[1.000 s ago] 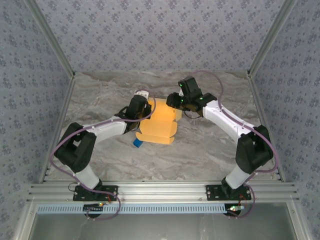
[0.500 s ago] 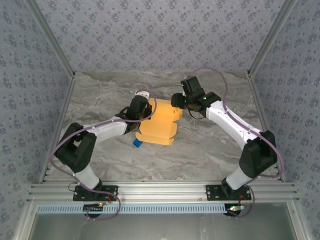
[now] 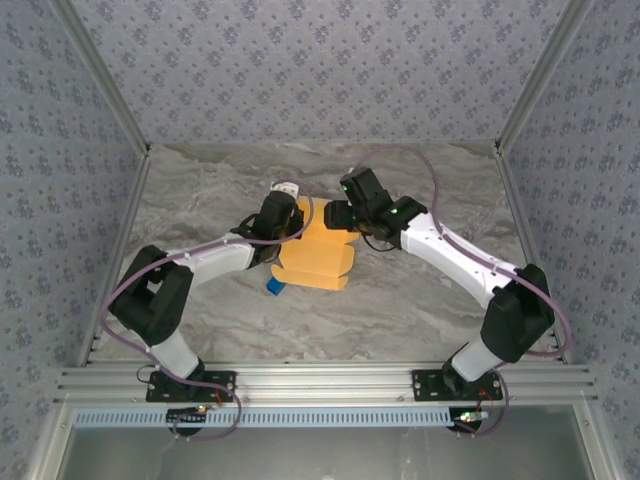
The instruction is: Fold the paper box
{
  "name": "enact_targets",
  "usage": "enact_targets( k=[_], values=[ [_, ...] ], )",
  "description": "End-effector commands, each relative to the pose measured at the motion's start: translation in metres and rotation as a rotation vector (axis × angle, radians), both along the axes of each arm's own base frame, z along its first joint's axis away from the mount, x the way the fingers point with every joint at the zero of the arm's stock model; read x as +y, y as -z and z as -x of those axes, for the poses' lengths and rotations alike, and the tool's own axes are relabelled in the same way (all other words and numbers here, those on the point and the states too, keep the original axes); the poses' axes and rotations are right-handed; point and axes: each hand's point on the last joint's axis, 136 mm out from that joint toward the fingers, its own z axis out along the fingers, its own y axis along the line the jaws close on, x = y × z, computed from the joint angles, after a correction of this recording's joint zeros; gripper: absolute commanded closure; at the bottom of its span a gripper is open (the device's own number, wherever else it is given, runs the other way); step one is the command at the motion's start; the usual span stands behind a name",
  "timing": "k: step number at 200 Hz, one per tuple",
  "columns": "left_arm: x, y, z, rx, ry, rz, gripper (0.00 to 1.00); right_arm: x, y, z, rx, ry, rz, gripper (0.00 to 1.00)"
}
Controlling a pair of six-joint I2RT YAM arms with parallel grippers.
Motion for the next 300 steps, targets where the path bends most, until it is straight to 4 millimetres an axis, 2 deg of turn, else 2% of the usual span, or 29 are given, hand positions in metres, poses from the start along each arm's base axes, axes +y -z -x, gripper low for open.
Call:
enact_targets(
  k=[1, 51, 85, 185, 218, 223, 257, 300],
  values=[
    [0.0, -0.029, -0.002, -0.049, -0.014, 0.029, 1.0, -0.001, 0.014, -0.007, 0.013, 0.052, 0.015, 0.34],
    [-0.001, -0.03, -0.002, -0.049, -0.011, 0.032, 1.0, -0.002, 0.027, -0.019, 0.025, 0.084, 0.04, 0.34],
    [-0.001, -0.029, -0.002, -0.048, -0.01, 0.03, 1.0, 0.006, 0.034, -0.023, 0.044, 0.074, 0.008, 0.34],
    [-0.001, -0.026, -0.002, -0.045, -0.008, 0.028, 1.0, 0.038, 0.013, -0.035, -0.022, -0.035, -0.302, 0.45],
    [-0.001, -0.027, -0.002, -0.044, -0.01, 0.027, 1.0, 0.035, 0.004, -0.03, -0.045, -0.052, -0.307, 0.45],
    [-0.001, -0.027, -0.002, -0.045, -0.01, 0.027, 1.0, 0.029, 0.018, -0.024, -0.022, -0.044, -0.285, 0.45],
    [0.001, -0.028, -0.003, -0.041, -0.019, 0.025, 1.0, 0.008, 0.033, -0.005, -0.022, -0.053, -0.123, 0.41],
    [-0.001, -0.029, -0.003, -0.035, -0.023, 0.036, 1.0, -0.008, 0.057, 0.024, 0.008, -0.024, 0.013, 0.35]
  ],
)
